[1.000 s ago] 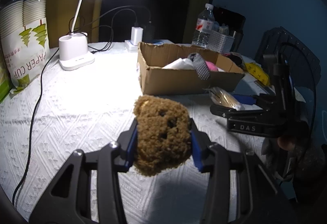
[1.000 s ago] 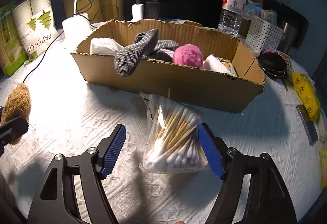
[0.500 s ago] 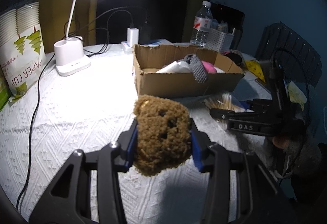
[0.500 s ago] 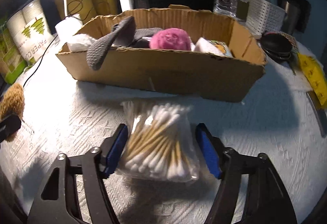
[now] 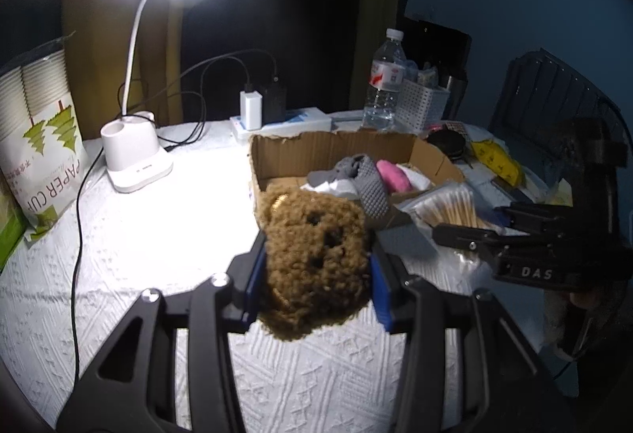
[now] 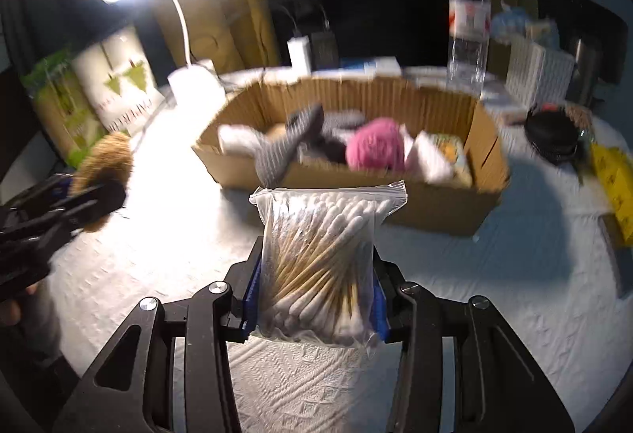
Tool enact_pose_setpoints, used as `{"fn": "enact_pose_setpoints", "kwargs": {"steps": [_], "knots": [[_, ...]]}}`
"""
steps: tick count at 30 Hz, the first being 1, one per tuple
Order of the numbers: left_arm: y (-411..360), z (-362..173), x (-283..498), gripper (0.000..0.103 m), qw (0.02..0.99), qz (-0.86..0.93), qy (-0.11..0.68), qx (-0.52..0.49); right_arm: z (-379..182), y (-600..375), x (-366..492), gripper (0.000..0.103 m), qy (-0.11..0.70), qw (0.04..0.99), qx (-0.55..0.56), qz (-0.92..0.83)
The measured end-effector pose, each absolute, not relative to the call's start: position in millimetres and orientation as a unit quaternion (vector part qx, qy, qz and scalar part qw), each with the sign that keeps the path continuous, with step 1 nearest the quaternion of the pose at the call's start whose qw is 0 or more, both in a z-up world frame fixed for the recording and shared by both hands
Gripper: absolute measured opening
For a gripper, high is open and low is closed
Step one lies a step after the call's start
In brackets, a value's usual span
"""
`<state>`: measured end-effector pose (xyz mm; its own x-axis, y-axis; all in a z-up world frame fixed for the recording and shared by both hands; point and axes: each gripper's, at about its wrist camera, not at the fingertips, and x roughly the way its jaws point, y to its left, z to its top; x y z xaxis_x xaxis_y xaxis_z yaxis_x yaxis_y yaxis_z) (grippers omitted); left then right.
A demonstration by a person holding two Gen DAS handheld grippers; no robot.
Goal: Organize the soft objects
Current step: 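Lift the sponge and swab bag and carry them over the box, then lower the sponge and swab bag into the box and open both tools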
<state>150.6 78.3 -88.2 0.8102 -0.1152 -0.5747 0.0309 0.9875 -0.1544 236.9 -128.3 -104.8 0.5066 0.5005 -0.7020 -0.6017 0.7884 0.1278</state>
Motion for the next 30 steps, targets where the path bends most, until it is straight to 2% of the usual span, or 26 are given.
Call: {"fn": "enact_pose_setpoints", "kwargs": {"steps": [6, 14, 27, 30], "knots": [[77.3, -70.1, 171.0, 0.046, 0.954, -0.033, 0.292, -0.062, -73.5, -142.1, 248.3, 0.046, 0.347, 0.880, -0.054, 0.320], [75.6, -52.4, 203.9, 0.047, 0.961, -0.026, 0.270, -0.053, -62.1, -150.2, 282.6, 0.046, 0.326, 0.887, -0.047, 0.322], [79.5, -77.6, 268.4, 0.048, 0.952, -0.026, 0.299, -0.069, -75.1, -150.0, 341.0, 0.047, 0.338, 0.885, -0.033, 0.319], [76.6, -88.1, 280.6, 0.052, 0.947, -0.027, 0.313, -0.068, -80.8, -148.1, 351.7, 0.047, 0.343, 0.883, -0.032, 0.317]]}}
